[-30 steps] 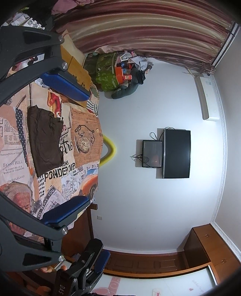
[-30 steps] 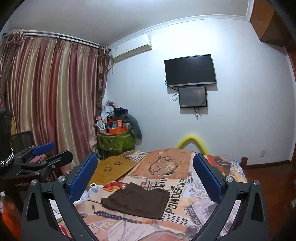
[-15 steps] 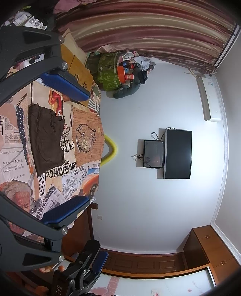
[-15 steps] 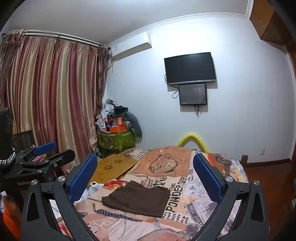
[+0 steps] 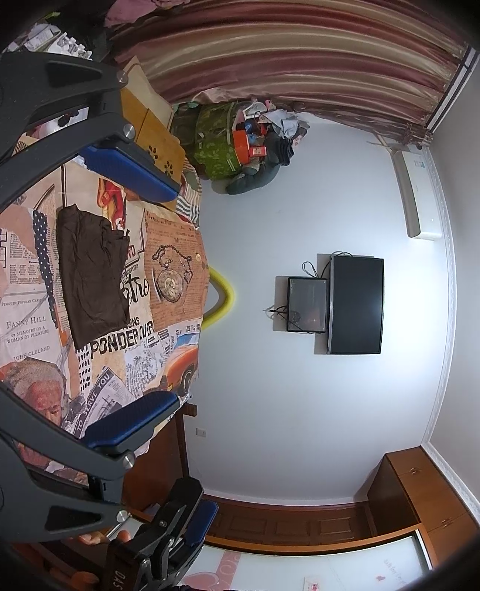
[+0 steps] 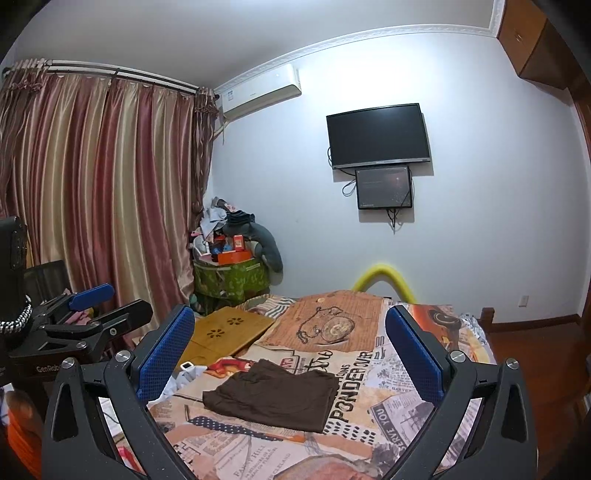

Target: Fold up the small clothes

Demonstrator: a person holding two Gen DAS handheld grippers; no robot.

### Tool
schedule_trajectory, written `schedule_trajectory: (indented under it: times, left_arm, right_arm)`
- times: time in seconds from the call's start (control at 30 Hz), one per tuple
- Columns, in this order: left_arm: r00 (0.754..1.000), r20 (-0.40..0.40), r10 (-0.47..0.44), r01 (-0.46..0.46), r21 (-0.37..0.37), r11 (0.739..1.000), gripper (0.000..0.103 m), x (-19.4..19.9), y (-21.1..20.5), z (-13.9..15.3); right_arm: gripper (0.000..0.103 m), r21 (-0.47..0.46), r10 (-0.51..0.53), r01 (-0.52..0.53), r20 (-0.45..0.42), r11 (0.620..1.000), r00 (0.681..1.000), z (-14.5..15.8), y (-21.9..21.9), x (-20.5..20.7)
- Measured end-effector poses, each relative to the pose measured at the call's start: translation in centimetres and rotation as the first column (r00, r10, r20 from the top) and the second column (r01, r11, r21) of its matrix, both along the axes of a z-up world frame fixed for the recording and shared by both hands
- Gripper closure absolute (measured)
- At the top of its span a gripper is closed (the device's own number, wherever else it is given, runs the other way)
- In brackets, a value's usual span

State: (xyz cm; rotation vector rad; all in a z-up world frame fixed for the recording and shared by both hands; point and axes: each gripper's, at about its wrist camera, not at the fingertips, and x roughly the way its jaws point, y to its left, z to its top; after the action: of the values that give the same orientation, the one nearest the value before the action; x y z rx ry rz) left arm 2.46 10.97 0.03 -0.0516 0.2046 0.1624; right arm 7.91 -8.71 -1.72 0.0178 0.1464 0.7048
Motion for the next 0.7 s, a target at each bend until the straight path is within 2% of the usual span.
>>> schedule_trajectory:
  times: [0.7]
  left_arm:
    - [1.0, 0.001, -0.019, 0.019, -0.02, 1.0, 0.0, -0.22, 0.8, -0.06]
  right_arm:
    - [0.0, 0.005, 0.001, -0.001, -0.006, 1.0, 1.0, -0.02, -0.19, -0.01]
